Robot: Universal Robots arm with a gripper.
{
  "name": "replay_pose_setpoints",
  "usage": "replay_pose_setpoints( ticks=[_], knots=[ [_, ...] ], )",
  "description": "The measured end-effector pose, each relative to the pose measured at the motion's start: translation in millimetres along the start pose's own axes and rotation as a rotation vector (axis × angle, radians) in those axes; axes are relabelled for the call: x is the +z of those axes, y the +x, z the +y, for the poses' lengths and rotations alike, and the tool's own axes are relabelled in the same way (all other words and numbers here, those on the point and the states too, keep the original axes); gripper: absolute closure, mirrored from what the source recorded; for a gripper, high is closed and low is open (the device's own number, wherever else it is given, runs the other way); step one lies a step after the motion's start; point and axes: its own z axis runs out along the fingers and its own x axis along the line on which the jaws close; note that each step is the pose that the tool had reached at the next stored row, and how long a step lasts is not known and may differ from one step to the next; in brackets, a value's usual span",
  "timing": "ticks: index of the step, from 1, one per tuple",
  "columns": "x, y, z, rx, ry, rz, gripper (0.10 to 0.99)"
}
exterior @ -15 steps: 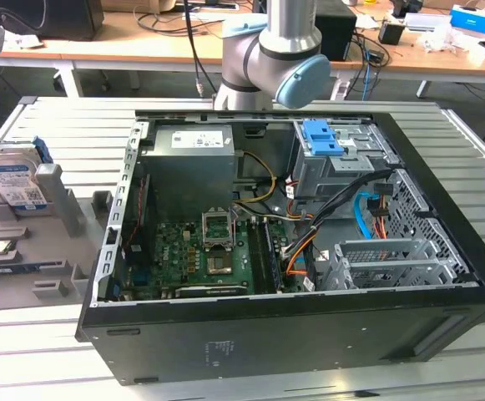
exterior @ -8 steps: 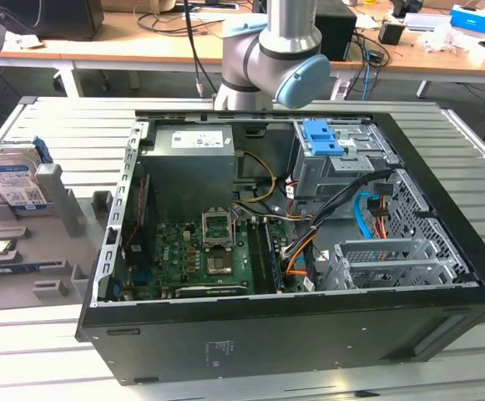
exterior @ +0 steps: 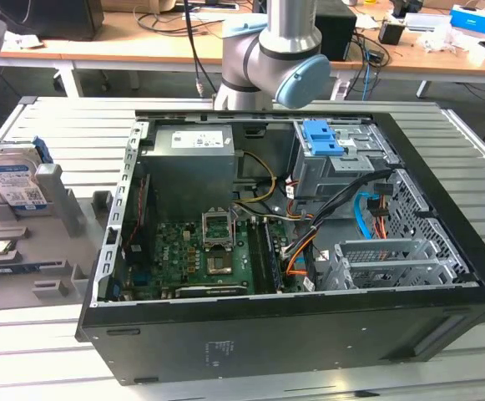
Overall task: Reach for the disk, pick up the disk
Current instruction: 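Pick up the disk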
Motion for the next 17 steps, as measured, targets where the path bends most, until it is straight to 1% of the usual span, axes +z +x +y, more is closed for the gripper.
replay_pose_setpoints(
  ticks=[5, 8, 13, 17],
  knots=[
    [0.0, 0.0, 0.0, -0.057, 0.0, 0.0021, 0.98],
    [0.0, 0.0, 0.0, -0.121, 0.0, 0.0046, 0.98],
    [0.0, 0.0, 0.0, -0.199, 0.0, 0.0076, 0.98],
    [0.0, 0.0, 0.0, -0.247, 0.0, 0.0095, 0.98]
  ],
)
